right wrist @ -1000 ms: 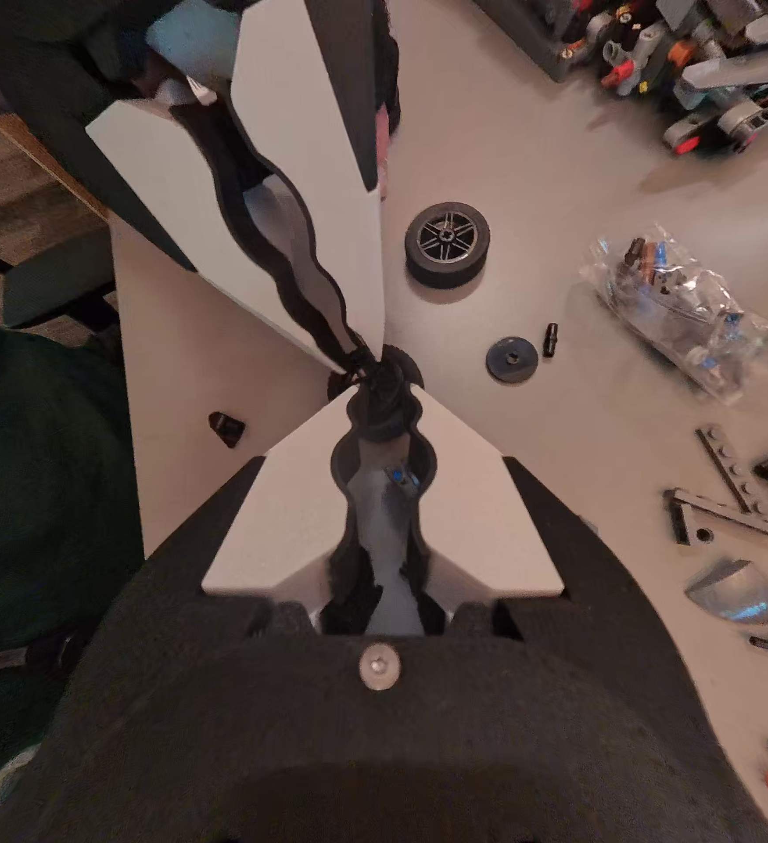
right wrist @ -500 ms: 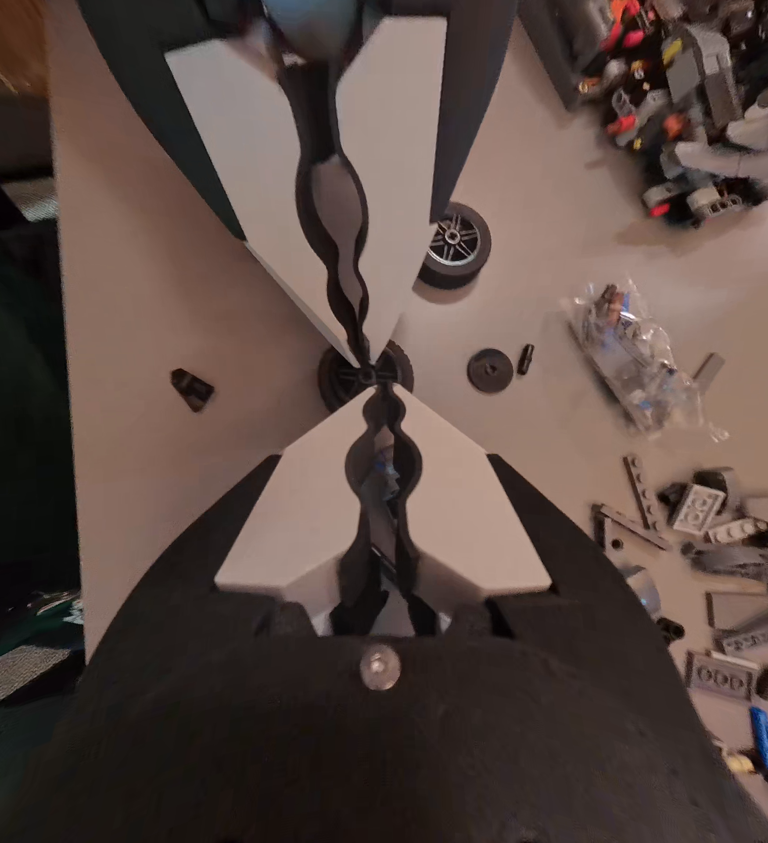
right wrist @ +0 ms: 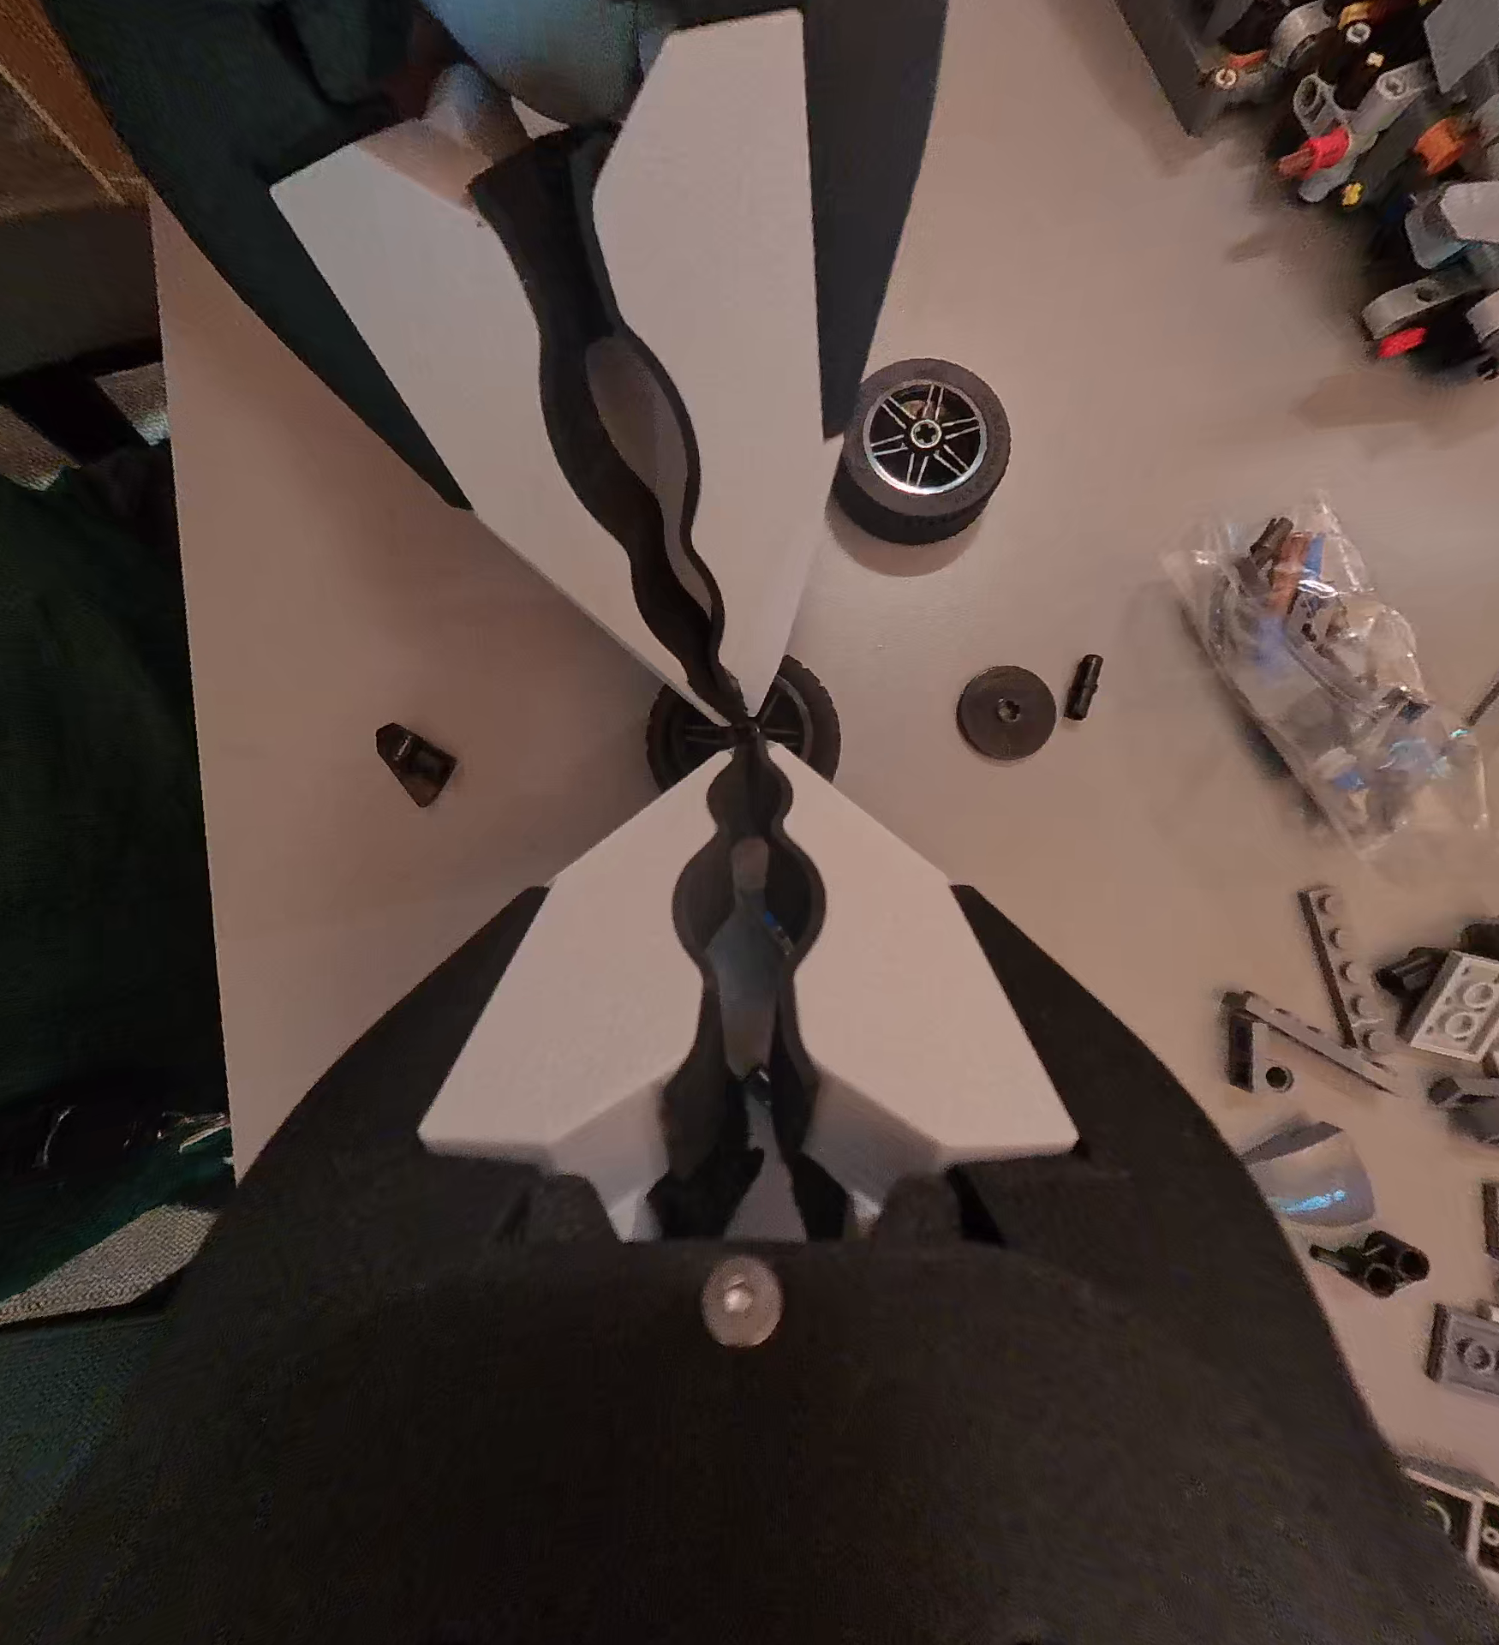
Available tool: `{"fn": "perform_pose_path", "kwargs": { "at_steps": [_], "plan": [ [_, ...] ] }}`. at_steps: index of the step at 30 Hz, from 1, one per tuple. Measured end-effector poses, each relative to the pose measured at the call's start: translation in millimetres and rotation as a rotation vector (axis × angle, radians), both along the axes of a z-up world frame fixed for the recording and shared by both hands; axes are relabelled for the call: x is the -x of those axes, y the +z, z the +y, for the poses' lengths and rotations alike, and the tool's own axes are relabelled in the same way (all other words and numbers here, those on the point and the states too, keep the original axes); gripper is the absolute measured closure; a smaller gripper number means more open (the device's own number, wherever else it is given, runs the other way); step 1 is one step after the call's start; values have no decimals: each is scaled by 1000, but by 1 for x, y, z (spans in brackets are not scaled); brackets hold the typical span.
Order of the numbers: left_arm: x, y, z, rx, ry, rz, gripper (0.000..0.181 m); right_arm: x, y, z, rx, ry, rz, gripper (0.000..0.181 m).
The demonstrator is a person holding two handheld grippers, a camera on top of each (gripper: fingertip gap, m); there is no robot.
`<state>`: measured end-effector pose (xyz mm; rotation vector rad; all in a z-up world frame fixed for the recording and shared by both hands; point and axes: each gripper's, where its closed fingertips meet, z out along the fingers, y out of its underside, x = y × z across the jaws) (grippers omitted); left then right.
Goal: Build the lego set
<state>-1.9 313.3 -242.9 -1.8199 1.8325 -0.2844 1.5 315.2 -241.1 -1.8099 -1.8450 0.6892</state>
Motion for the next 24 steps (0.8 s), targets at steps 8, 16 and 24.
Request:
{"fn": "perform_pose_path", "kwargs": {
  "at_steps": [8,16,24],
  "plan": [
    [0,1,1,0,20,-37,181,2,9,0,-18,20,52,150],
    [0,1,1,11,10,-45,181,4,-18,-1,-80,60,-53,136],
    [0,24,10,-9,78,-204,170,8,-1,9,-189,34,50,140]
  ]
}}
